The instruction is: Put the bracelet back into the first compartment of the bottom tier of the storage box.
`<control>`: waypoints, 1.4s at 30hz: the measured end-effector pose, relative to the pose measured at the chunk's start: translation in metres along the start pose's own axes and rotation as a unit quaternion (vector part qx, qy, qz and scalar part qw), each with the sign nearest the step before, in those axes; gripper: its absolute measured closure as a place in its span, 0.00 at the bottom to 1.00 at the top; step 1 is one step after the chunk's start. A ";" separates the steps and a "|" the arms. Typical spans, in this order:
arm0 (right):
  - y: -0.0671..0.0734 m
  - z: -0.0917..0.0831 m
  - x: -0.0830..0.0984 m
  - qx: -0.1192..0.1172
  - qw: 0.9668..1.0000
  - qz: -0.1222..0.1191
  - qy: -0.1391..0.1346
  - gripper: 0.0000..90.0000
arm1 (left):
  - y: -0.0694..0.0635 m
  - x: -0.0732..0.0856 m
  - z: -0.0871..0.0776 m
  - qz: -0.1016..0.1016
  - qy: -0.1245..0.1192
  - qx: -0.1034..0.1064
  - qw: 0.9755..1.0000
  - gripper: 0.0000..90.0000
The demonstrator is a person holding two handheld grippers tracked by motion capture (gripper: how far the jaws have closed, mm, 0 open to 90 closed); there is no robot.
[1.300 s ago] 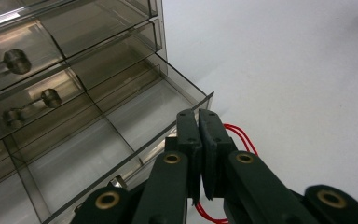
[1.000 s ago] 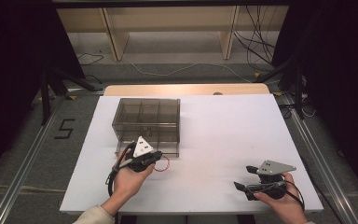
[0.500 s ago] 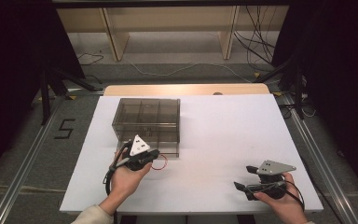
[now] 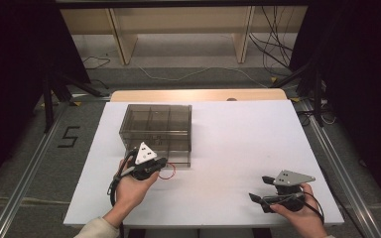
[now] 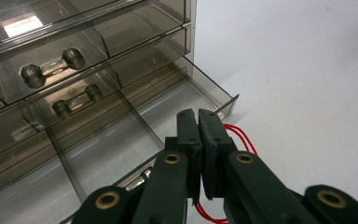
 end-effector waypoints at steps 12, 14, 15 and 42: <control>0.000 0.000 0.000 0.000 1.000 0.000 0.000 0.24 | 0.005 0.000 -0.003 -0.003 0.000 -0.006 1.000 0.97; 0.000 0.000 0.000 -0.001 1.000 0.000 -0.002 0.24 | 0.006 0.001 -0.003 -0.005 0.000 -0.007 1.000 0.97; 0.000 0.000 0.000 -0.001 1.000 0.000 -0.002 0.24 | 0.006 0.001 -0.004 -0.005 0.000 -0.007 1.000 0.97; 0.000 0.000 0.000 0.000 1.000 0.001 -0.002 0.24 | 0.016 0.002 -0.010 -0.016 -0.002 -0.020 1.000 0.97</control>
Point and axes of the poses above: each handheld gripper's, and its own axes: z roughly forward along the jaws, x roughly out of its underside, y roughly to its left, the point moved 2 cm from there along z, roughly forward along the jaws, and after that the axes turned 1 degree about z, right-handed, at the moved point
